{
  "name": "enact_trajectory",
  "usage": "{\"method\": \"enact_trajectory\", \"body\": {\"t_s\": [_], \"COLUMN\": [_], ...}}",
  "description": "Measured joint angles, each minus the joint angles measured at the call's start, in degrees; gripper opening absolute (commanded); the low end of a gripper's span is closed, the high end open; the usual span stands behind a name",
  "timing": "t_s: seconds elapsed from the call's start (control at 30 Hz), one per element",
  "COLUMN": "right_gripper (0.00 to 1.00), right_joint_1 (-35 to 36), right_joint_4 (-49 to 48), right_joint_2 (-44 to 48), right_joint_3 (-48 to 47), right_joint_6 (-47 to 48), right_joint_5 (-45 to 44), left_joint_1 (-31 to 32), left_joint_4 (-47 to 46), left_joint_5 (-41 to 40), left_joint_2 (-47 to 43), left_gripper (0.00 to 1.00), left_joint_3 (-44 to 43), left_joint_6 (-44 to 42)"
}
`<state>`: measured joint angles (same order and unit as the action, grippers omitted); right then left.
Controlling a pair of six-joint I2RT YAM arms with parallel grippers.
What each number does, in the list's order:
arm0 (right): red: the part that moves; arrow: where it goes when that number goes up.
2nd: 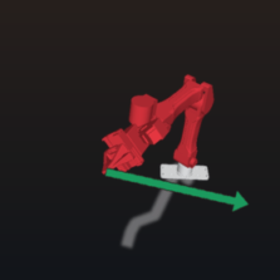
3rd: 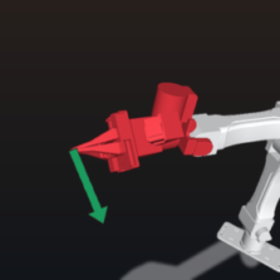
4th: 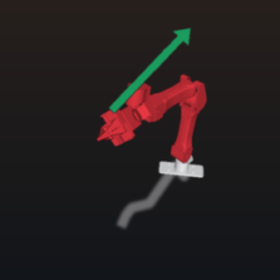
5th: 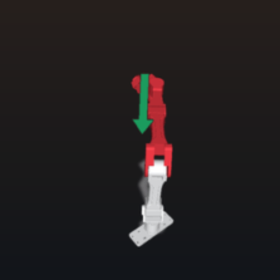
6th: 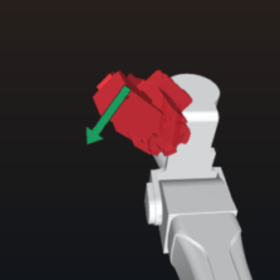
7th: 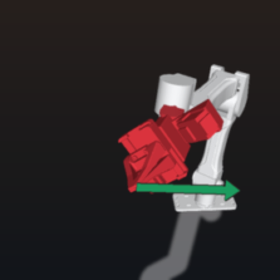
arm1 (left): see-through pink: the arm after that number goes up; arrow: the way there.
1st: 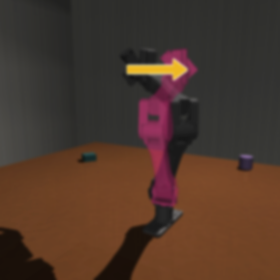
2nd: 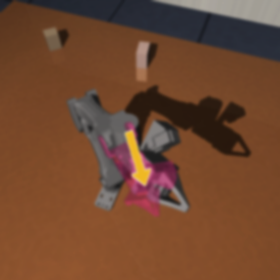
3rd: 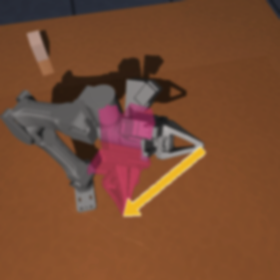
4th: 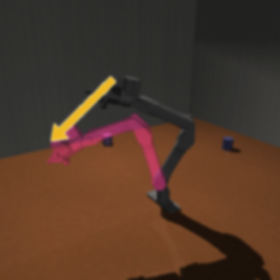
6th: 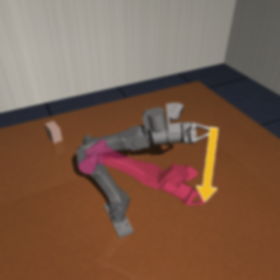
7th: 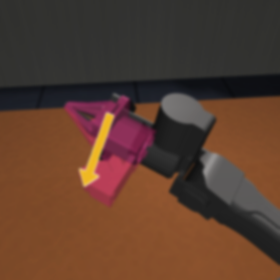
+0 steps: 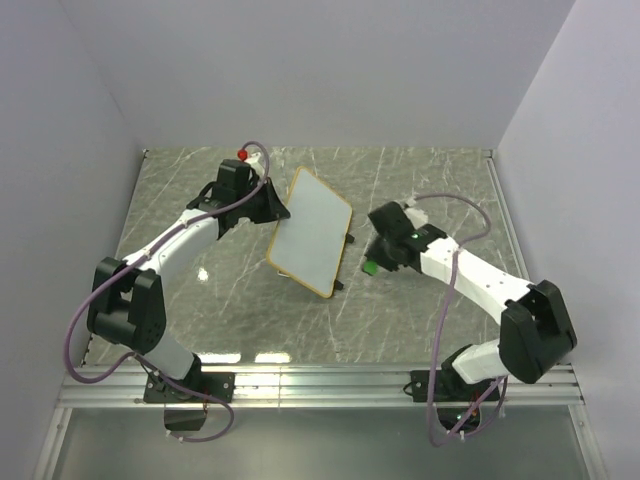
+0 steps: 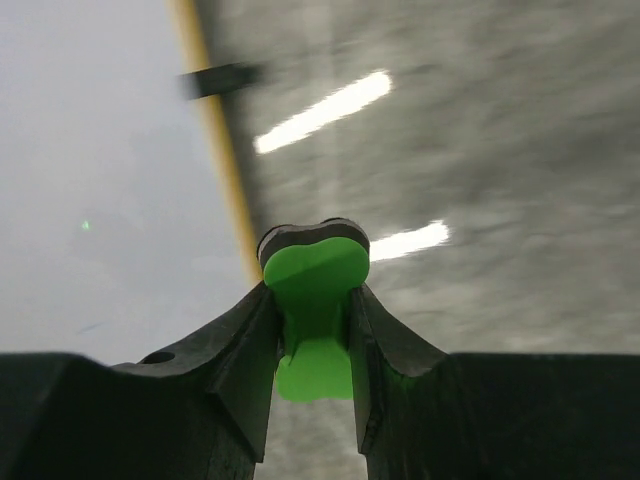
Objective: Erase the whiteboard
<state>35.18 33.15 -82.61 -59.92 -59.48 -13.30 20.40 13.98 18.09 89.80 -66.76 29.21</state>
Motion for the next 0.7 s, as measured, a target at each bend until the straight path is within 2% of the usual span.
{"method": "enact_trajectory", "body": {"t_s": [0.07, 0.1, 0.13, 0.17, 0.2, 0.27, 0.37, 0.4, 0.43, 0.57, 0.7], "right_gripper": [0.00, 0.22, 0.40, 0.51, 0.59, 0.62, 0.73, 0.89, 0.98, 1.00, 1.00], "right_joint_1": [-2.4, -3.6, -4.6, -5.3, -5.6, -5.6, -5.6, -5.6, -5.6, -5.6, -5.6], "right_joint_4": [0.6, 0.8, 0.9, 0.9, 0.9, 0.8, -0.4, -0.5, -0.4, -0.1, 0.5], "right_joint_2": [2.4, 2.8, 2.6, 1.9, 1.0, -0.9, -2.5, -2.7, -2.7, -2.3, 2.1], "right_joint_3": [4.3, 6.4, 7.9, 9.3, 9.9, 10.2, 10.2, 10.1, 9.6, 6.5, 4.5], "right_joint_6": [0.9, 1.4, 2.0, 2.6, 3.0, 4.2, 5.5, 5.7, 5.9, 7.6, 9.6], "right_joint_5": [-0.7, -0.9, -0.9, -0.9, -0.8, -0.6, 0.0, 0.2, 0.4, 0.7, 0.6], "left_joint_1": [0.0, 0.0, 0.0, 0.1, 0.4, 1.2, 2.1, 2.1, 2.1, 2.0, 2.0], "left_joint_4": [-0.1, -0.3, -0.3, -0.1, 0.5, 1.6, 3.3, 3.7, 4.2, 5.7, 8.0], "left_joint_5": [0.0, -0.2, -0.5, -0.4, -0.4, -0.3, -0.2, -0.2, -0.2, -0.6, -1.5], "left_joint_2": [0.0, -0.1, -0.1, -0.1, -0.1, 0.0, 0.0, -0.1, -0.1, -0.4, -2.8], "left_gripper": [0.18, 0.26, 0.29, 0.34, 0.35, 0.39, 0.46, 0.47, 0.50, 0.59, 0.65], "left_joint_3": [0.1, 0.3, 0.5, 0.9, 1.4, 2.5, 2.8, 2.8, 2.8, 2.8, 2.6], "left_joint_6": [0.0, -0.1, -0.3, -0.3, -0.5, -0.6, -1.1, -1.2, -1.3, -1.6, -2.1]}}
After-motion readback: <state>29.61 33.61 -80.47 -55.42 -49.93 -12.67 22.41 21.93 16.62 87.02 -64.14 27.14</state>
